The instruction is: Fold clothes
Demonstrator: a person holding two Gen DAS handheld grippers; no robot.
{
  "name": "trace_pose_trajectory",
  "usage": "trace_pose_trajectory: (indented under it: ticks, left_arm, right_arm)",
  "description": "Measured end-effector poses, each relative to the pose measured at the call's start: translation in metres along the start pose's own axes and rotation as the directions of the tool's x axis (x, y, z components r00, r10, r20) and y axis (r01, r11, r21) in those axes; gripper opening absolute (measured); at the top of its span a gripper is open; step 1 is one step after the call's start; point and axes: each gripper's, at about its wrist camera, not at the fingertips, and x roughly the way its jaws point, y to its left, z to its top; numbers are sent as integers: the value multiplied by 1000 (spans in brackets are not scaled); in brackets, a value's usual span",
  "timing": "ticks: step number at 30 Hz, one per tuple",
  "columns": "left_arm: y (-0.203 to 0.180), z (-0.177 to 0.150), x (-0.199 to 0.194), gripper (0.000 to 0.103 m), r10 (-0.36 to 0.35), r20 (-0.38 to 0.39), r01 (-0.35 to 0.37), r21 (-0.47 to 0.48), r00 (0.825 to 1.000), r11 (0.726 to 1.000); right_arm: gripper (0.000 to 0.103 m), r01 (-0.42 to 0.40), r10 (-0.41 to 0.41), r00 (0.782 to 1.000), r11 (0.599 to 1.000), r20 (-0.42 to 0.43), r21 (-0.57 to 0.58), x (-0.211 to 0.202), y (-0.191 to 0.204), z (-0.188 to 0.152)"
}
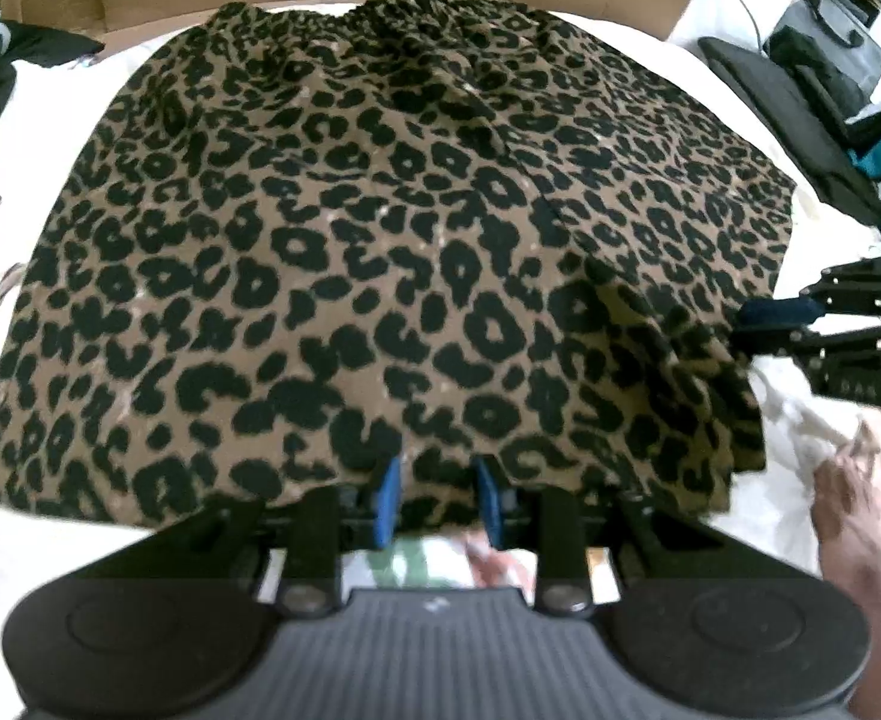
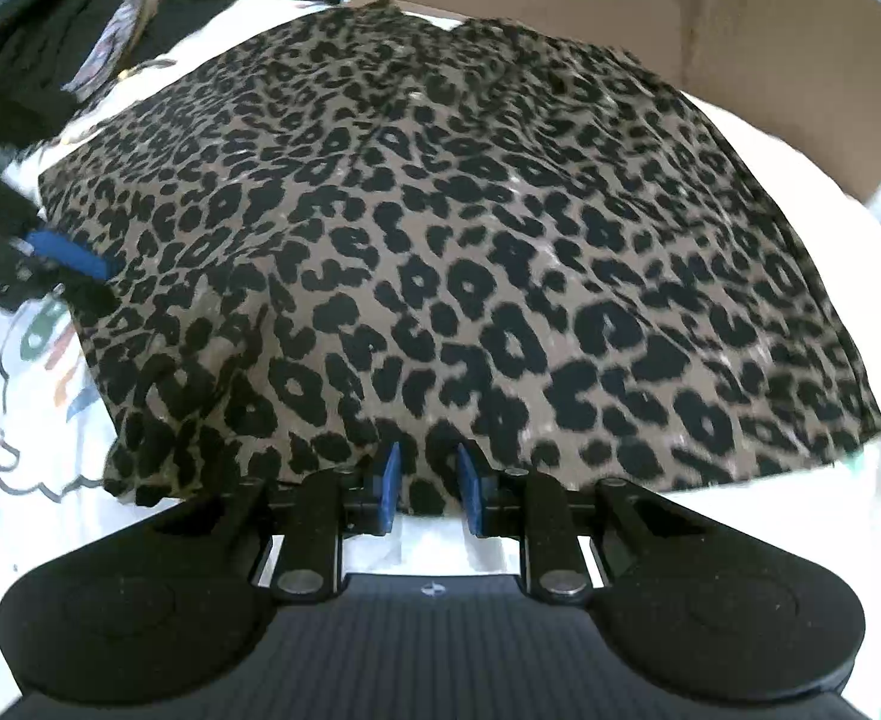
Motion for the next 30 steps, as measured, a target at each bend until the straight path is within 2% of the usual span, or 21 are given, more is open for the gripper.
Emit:
trace_pose_trajectory:
  ticks: [2,5,9,13,20,26,30]
  left_arm:
    - [7,-5,-7,30,8,-6,-8,-6,1000,1000]
    - [24,-10,-18,30,17,-21,-18,-68,1000,998]
    - [49,-13,-39,30,53,4,-53,-85,999,995]
    - [85,-1,-55,30,115,25,-111,-122,993,986]
    - [145,14,-76,30,204,57,-192,-164,977,968]
    - [177,20,-85,30,222,77,-202,-213,972,956]
    - [186,17,-82,30,201,70,-180,-231,977,956]
  right_arm:
    - [27,2,-3,1000,1000,11,23,-7,-2,1]
    - [28,4,-6,999,998,33,56,-20,-5,4]
    - [30,0,-4,999,994,41,107,-34,-11,11]
    - [42,-12,4,997,994,72,110,-47,-12,21]
    - [42,-31,19,995,992,100,124,-56,-13,43]
    - [42,-48,34,995,986,90,160,-55,-12,58]
    - [42,-51,37,996,984,83,171,-53,-9,61]
